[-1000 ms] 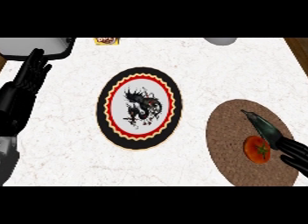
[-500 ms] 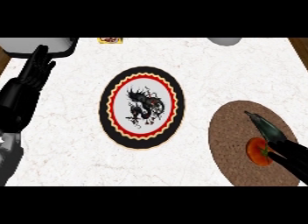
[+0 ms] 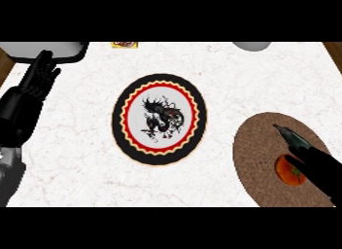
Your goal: Pick the tomato from the placemat and place it in the plate
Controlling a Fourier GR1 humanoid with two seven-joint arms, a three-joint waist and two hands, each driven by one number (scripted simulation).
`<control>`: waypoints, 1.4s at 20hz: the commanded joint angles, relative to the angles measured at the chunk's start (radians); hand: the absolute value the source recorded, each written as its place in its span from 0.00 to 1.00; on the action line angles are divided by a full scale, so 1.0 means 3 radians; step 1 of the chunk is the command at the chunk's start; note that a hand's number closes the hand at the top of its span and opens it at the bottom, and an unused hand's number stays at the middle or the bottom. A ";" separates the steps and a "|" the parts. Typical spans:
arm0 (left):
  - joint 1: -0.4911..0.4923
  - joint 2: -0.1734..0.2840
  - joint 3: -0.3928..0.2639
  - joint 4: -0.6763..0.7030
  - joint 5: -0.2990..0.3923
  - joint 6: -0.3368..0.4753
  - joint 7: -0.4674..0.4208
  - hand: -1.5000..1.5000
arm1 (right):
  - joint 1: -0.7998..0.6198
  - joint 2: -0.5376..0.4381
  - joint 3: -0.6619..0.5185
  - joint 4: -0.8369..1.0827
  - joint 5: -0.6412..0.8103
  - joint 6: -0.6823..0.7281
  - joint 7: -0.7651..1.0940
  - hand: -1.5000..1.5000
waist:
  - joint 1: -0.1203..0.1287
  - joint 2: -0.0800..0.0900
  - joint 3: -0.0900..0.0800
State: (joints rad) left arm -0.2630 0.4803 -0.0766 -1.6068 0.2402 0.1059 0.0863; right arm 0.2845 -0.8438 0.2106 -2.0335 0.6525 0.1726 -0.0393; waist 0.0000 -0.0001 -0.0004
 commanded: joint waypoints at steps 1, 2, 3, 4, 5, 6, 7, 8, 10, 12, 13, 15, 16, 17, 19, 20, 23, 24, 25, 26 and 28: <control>-0.0009 -0.0047 0.0027 -0.0031 0.0005 -0.0100 0.0035 0.50 | -0.0315 0.0234 0.0188 0.0466 0.0399 0.0033 0.0149 0.00 | 0.0027 0.0006 0.0002; 0.0010 -0.0007 0.0187 0.0046 0.0015 -0.0174 -0.0061 0.50 | -0.0239 0.0250 0.0103 0.0415 0.0372 0.0083 0.0062 0.00 | 0.0004 0.0001 0.0001; 0.0187 -0.0094 0.0075 -0.0021 -0.0104 -0.0114 -0.0206 0.50 | -0.0365 0.0322 0.0149 0.0662 0.0457 0.0027 0.0039 0.00 | 0.0022 0.0003 0.0002; 0.0188 -0.0149 0.0067 -0.0040 -0.0157 -0.0071 -0.0142 0.50 | -0.0337 0.0288 0.0048 0.0518 0.0412 0.0188 0.0135 0.00 | 0.0006 0.0000 0.0001; 0.0113 -0.0114 0.0142 -0.0008 -0.0075 -0.0193 -0.0079 0.50 | -0.0536 0.0392 0.0039 0.0716 0.0437 0.0201 0.0075 0.00 | 0.0011 0.0002 0.0001; 0.0011 -0.0106 0.0163 -0.0036 -0.0080 -0.0177 0.0040 0.50 | -0.0680 0.0533 0.0178 0.0837 0.0534 0.0236 0.0146 0.00 | 0.0018 0.0003 0.0002; -0.0124 -0.0202 0.0137 0.0208 -0.0161 -0.0176 -0.0054 0.50 | -0.0589 0.0473 0.0019 0.0885 0.0486 0.0217 0.0010 0.00 | -0.0007 0.0004 0.0002; 0.0021 -0.0201 0.0108 -0.0077 -0.0196 -0.0157 0.0101 0.50 | -0.0549 0.0606 0.0132 0.0935 0.0639 0.0133 0.0001 0.00 | 0.0002 0.0000 0.0002; -0.0124 -0.0208 0.0246 0.0190 -0.0202 -0.0211 -0.0022 0.50 | -0.0599 0.0636 0.0142 0.1136 0.0734 0.0123 -0.0129 0.00 | -0.0003 0.0002 0.0002; 0.0217 -0.0245 0.0239 -0.0089 -0.0256 -0.0287 -0.0075 0.50 | -0.0398 0.0623 0.0001 0.1012 0.0731 0.0109 -0.0240 0.00 | -0.0003 -0.0003 0.0001; -0.0053 -0.0270 0.0312 0.0295 -0.0231 -0.0377 -0.0135 0.50 | -0.0560 0.0740 0.0071 0.1033 0.0799 0.0238 -0.0112 0.00 | -0.0010 0.0001 0.0001; -0.0100 -0.0229 0.0354 0.0186 -0.0206 -0.0395 0.0033 0.50 | -0.0541 0.0603 -0.0075 0.1301 0.0714 0.0190 -0.0495 0.00 | -0.0008 0.0000 0.0002; -0.0003 -0.0333 0.0228 -0.0087 -0.0291 -0.0242 0.0176 0.50 | -0.0622 0.0782 0.0148 0.1474 0.0939 0.0105 -0.0390 0.00 | 0.0008 -0.0001 0.0003; 0.0080 -0.0407 0.0208 -0.0016 -0.0356 -0.0244 -0.0024 0.50 | -0.0816 0.0994 0.0228 0.1499 0.0991 0.0214 -0.0145 0.00 | 0.0014 0.0001 0.0002; -0.0006 -0.0363 0.0302 0.0039 -0.0365 -0.0382 -0.0009 0.50 | -0.0778 0.1010 0.0118 0.1647 0.1089 0.0123 -0.0259 0.00 | -0.0001 0.0001 0.0002; -0.0003 -0.0357 0.0340 -0.0136 -0.0350 -0.0287 0.0262 0.50 | -0.0718 0.0963 0.0045 0.1716 0.1102 0.0041 -0.0340 0.00 | 0.0001 -0.0001 0.0002; 0.0022 -0.0414 0.0332 -0.0202 -0.0408 -0.0308 0.0301 0.50 | -0.0893 0.1028 -0.0004 0.2011 0.1215 0.0008 -0.0425 0.00 | 0.0004 -0.0001 0.0002; -0.0012 -0.0488 0.0294 0.0107 -0.0479 -0.0357 -0.0031 0.50 | -0.0963 0.1117 0.0099 0.1965 0.1406 -0.0019 -0.0216 0.00 | -0.0002 0.0002 0.0001; 0.0079 -0.0526 0.0285 0.0041 -0.0520 -0.0319 -0.0063 0.50 | -0.1126 0.1086 0.0062 0.2215 0.1428 -0.0018 -0.0355 0.00 | 0.0010 0.0003 0.0002; 0.0049 -0.0437 0.0373 -0.0080 -0.0409 -0.0381 0.0072 0.50 | -0.0960 0.1247 0.0105 0.1924 0.1197 -0.0051 -0.0457 1.00 | 0.0004 -0.0001 0.0002; -0.0063 -0.0319 0.0479 0.0124 -0.0301 -0.0512 0.0031 0.50 | -0.1078 0.1259 0.0003 0.1884 0.1178 -0.0406 -0.0615 1.00 | -0.0003 0.0004 0.0003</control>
State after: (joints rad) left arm -0.2574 0.3570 0.0267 -1.6132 0.1226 -0.0065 0.1090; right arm -0.0039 -0.5157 0.2209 -1.4710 1.0066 0.1477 -0.1796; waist -0.0004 -0.0014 -0.0039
